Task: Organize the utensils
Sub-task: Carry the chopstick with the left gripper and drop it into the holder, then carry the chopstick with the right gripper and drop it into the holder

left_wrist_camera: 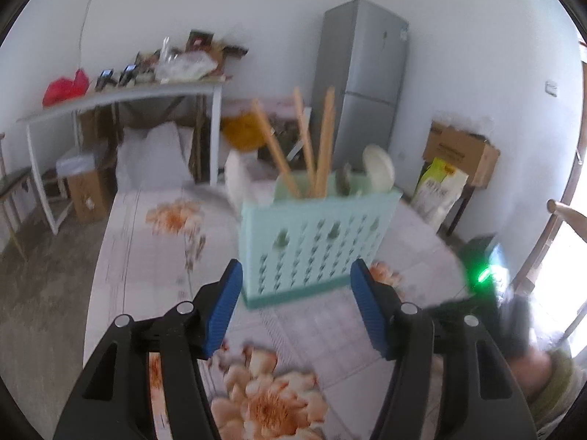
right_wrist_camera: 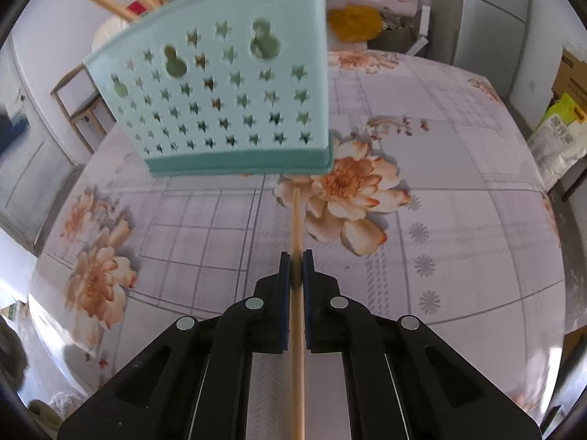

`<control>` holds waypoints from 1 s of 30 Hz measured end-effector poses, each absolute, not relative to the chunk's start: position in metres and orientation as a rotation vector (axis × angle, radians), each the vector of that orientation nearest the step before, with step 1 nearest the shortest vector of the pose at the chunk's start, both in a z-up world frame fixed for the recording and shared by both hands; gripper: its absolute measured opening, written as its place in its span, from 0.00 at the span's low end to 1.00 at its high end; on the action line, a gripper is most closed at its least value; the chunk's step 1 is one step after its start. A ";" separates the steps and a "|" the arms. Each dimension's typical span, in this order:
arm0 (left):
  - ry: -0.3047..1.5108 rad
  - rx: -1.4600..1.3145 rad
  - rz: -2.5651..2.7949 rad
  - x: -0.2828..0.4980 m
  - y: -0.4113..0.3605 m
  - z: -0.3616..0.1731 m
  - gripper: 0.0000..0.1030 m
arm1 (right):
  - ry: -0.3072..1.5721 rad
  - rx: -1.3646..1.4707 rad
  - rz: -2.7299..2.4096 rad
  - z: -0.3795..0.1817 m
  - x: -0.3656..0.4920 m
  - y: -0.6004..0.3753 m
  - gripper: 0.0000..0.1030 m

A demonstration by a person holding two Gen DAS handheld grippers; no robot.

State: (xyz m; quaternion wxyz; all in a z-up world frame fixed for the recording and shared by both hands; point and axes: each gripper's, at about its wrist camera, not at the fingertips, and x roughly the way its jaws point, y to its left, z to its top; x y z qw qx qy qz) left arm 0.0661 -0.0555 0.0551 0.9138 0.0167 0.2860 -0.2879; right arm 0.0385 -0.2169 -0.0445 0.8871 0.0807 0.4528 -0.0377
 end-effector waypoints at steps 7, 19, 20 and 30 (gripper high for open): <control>0.678 0.020 -0.550 0.073 -0.051 0.028 0.57 | 0.798 0.219 -0.061 0.015 0.012 -0.229 0.04; 0.679 -0.011 -0.528 0.077 -0.035 0.026 0.58 | 0.520 0.190 0.010 0.131 0.007 -0.234 0.04; 0.679 -0.015 -0.524 0.077 -0.033 0.026 0.57 | 0.500 0.181 0.017 0.139 0.010 -0.234 0.04; 0.680 -0.051 -0.480 0.086 -0.011 0.028 0.58 | 0.285 0.086 0.120 0.231 0.053 -0.224 0.04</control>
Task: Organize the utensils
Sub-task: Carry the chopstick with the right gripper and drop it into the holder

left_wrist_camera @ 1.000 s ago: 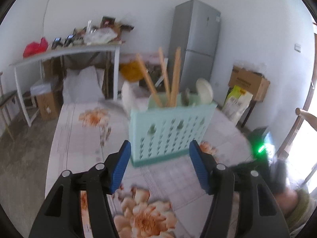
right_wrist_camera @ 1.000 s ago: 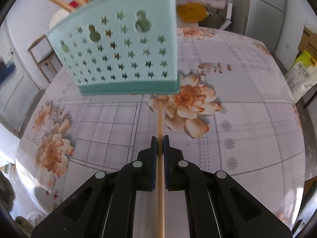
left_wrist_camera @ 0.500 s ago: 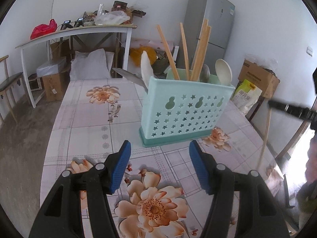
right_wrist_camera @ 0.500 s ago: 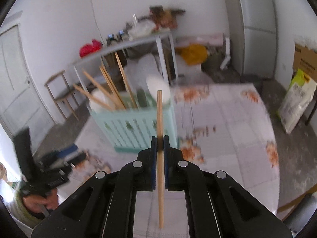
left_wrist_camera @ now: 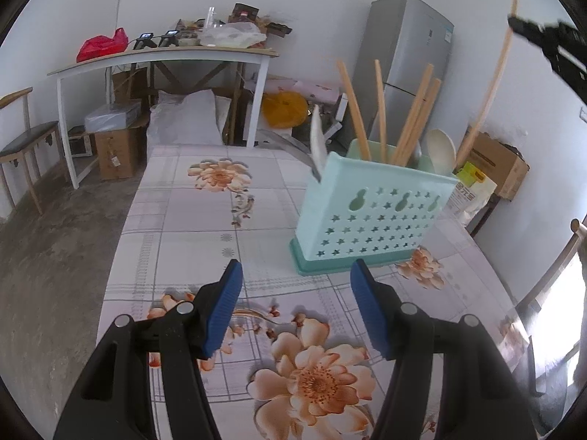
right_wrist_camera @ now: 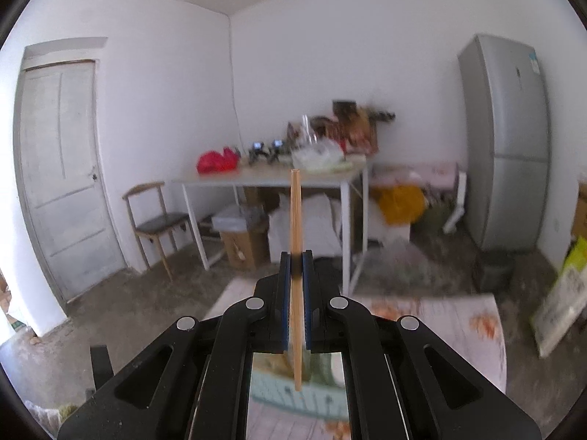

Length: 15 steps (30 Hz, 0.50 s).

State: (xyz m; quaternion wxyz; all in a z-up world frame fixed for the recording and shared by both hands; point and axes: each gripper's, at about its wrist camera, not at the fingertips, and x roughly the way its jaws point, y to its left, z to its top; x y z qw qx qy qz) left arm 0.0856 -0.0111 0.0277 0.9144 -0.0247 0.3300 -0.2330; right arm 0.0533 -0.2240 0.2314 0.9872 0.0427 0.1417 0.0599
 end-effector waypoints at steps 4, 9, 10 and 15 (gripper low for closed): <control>0.680 -0.055 -0.473 0.087 -0.008 0.026 0.58 | 0.266 0.090 0.137 0.235 0.072 -0.224 0.04; 0.686 -0.048 -0.473 0.087 -0.008 0.023 0.60 | 0.321 0.076 0.142 0.198 0.100 -0.219 0.04; 0.688 -0.047 -0.473 0.088 -0.008 0.022 0.60 | 0.355 0.070 0.130 0.183 0.109 -0.219 0.04; 0.691 -0.028 -0.482 0.090 -0.013 0.020 0.60 | 0.475 0.088 0.148 0.140 0.122 -0.217 0.04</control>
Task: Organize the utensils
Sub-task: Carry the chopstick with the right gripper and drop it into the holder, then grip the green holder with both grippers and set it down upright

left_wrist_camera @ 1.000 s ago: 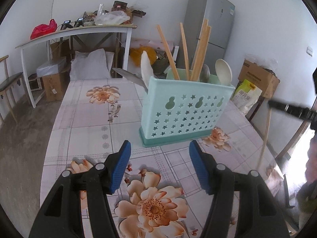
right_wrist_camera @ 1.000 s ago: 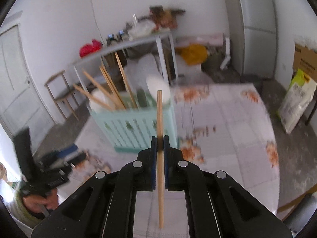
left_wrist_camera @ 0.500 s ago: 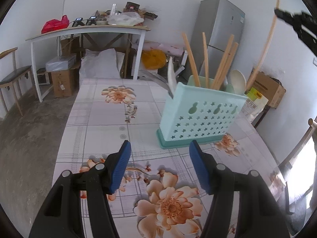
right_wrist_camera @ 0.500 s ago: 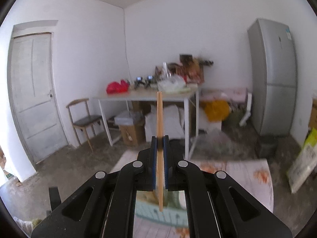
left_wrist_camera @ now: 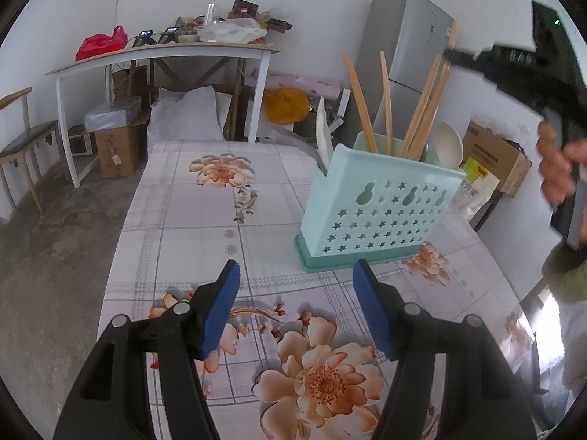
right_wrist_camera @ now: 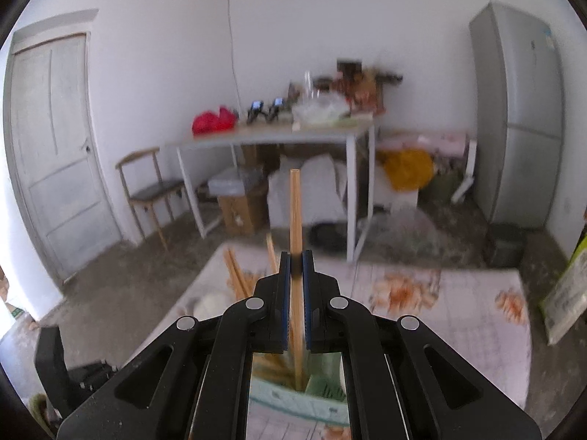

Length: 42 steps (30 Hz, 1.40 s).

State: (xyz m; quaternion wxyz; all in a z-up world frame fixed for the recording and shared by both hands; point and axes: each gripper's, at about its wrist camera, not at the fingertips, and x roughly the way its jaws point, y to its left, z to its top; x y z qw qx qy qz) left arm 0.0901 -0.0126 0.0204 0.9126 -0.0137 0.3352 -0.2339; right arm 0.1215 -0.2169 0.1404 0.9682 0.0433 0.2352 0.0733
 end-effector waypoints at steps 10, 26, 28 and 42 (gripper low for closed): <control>0.682 -0.016 -0.530 0.107 -0.034 0.022 0.65 | 0.435 0.200 0.181 0.137 0.067 -0.254 0.52; 0.666 0.049 -0.709 0.168 -0.081 0.015 0.76 | 0.697 0.492 0.307 0.000 0.099 -0.295 0.64; 0.677 0.051 -0.727 0.171 -0.088 0.013 0.76 | 0.687 0.496 0.337 -0.004 0.106 -0.295 0.64; 0.702 0.045 -0.676 0.171 -0.099 0.014 0.77 | 0.617 0.517 0.397 -0.001 0.111 -0.290 0.66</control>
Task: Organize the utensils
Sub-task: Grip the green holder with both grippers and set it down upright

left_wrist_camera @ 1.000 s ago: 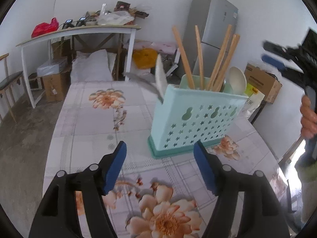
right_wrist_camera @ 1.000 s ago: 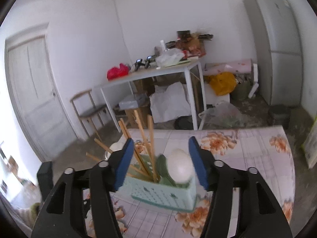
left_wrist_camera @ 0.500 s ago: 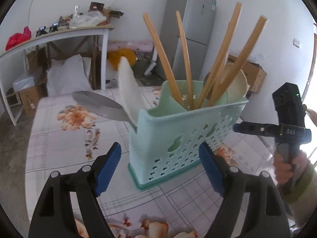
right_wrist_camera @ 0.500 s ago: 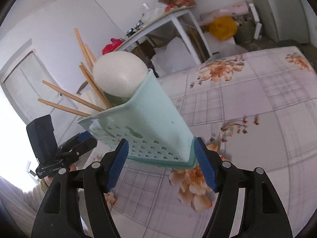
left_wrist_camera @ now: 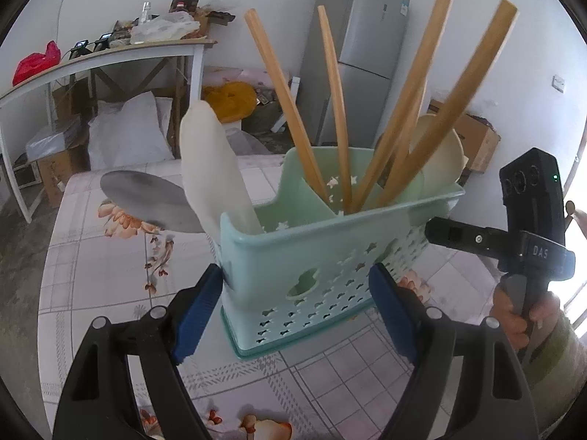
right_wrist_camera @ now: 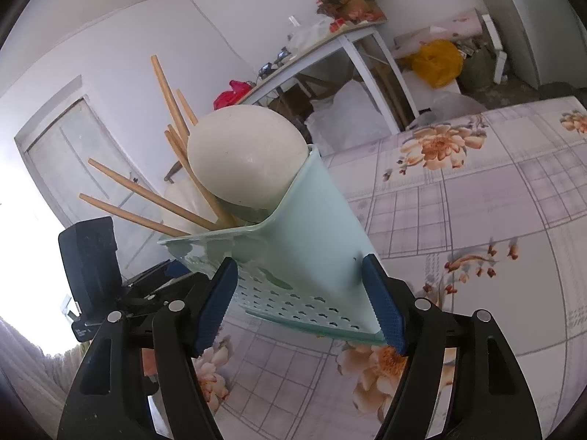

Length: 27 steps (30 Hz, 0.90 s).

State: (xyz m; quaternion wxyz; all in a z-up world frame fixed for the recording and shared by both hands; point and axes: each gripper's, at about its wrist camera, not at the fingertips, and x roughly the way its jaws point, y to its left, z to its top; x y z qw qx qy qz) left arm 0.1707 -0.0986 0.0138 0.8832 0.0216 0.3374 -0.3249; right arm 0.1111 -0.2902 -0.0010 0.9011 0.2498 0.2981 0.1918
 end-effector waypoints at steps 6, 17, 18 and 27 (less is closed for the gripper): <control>0.717 0.076 -0.681 0.155 -0.099 0.015 0.77 | 0.621 0.524 0.382 0.000 0.095 -0.287 0.66; 0.737 0.071 -0.692 0.111 -0.083 0.020 0.77 | 0.627 0.496 0.337 0.002 0.048 -0.267 0.66; 0.736 0.070 -0.690 0.107 -0.082 0.021 0.77 | 0.628 0.492 0.332 0.003 0.047 -0.267 0.65; 0.676 0.098 -0.506 0.067 -0.071 0.042 0.87 | 0.695 0.302 0.113 0.016 -0.001 -0.233 0.73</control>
